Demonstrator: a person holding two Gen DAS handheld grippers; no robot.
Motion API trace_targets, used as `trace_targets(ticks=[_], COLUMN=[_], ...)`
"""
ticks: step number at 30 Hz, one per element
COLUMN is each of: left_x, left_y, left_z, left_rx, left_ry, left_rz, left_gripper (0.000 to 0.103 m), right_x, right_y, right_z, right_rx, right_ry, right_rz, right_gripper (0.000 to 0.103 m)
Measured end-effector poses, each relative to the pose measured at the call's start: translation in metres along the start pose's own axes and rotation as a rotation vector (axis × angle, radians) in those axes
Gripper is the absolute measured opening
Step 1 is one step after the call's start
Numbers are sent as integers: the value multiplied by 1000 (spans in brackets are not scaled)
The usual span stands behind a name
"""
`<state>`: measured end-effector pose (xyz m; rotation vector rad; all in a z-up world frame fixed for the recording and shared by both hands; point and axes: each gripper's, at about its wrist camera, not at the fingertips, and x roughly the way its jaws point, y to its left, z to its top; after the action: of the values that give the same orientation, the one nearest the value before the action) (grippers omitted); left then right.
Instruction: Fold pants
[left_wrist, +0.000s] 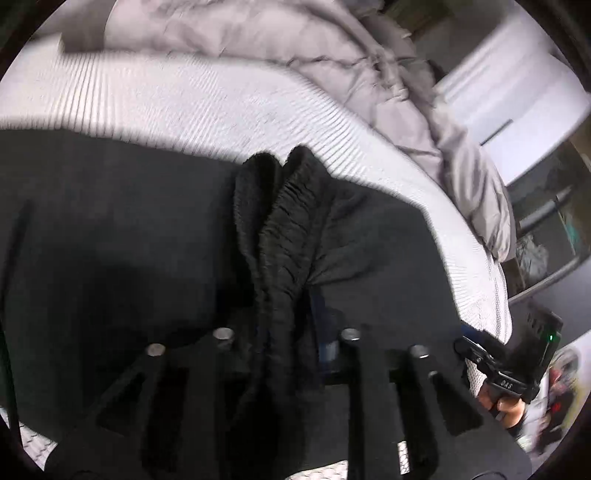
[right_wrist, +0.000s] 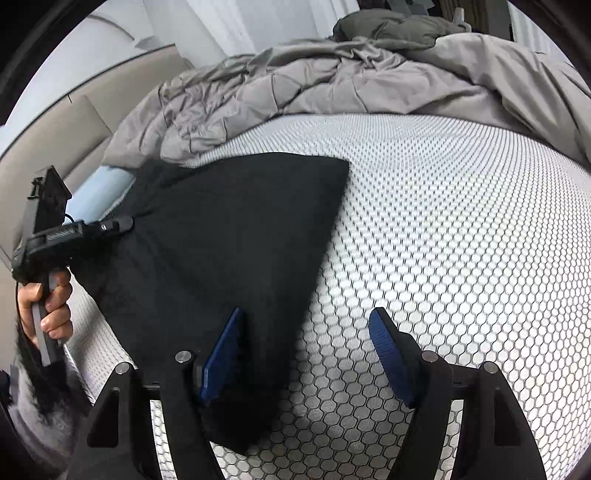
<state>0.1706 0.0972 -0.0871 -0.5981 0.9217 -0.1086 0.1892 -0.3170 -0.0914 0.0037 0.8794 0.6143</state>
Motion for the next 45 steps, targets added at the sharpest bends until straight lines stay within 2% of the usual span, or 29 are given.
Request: trace_targets(ticks=[1,5,7,10,12,14,17,22,24,25,27,29,31,32,35,37,38,41,43,44,45], left_x=[0,-16,-30,-47,-58,-61,-49,26,58,69,85,90,90,91,93,94,98,95,82,73,63], left_y=[5,-3,-3,-9,-14,-27,-64,-166,-198,-206,-207,-199,-193,-191,-185,-182,-182,-180,-187,-191,-194], left_z=[-2,-7,-10,-9,-8,-8,-12,-43,-55,-58,-62,-57,-49,-45,-41,-39,-37,-36,-43,-48,-56], left_rx=[-9,87,92,86,100,121,182,373,436,471,476,410,367,355,328,334,340,340,367,396,431], left_ry=[0,-6,-48,-95,-139,-159,-105,103,197,216,226,235,216,191,181,173,170,164,149,137,127], left_rz=[-5,19,47,55,96,78,-9,-171,-194,-181,-124,-158,-162,-142,-142,-129,-122,-114,-113,-126,-136], left_gripper=[29,32,37,38,38,38,38,39,39,39,39,39,39,37,36,36,36,36,37,39,41], right_x=[4,5,2,9,12,8,-1,1,4,5,4,-1,-2,1,5,-7,-10,-11,-20,-26,-32], right_y=[-1,-9,-13,-14,-8,-3,4,26,29,29,25,19,13,13,5,1,1,1,-5,-8,-12], right_z=[-1,-4,-5,-9,-11,-14,-21,-31,-30,-29,-28,-28,-28,-30,-38,-48,-53,-68,-66,-63,-61], right_rx=[6,70,110,152,139,113,86,30,39,51,66,82,96,107,160,144,133,107,109,119,133], right_ry=[20,50,54,101,116,117,116,143,142,141,146,129,112,121,137,136,145,197,163,141,117], right_rz=[9,71,153,266,264,259,281,280,275,279,288,284,277,279,317,342,355,409,400,387,377], right_gripper=[72,72,72,72,66,63,59,53,47,46,43,38,22,10,6,5,1,1,5,11,23])
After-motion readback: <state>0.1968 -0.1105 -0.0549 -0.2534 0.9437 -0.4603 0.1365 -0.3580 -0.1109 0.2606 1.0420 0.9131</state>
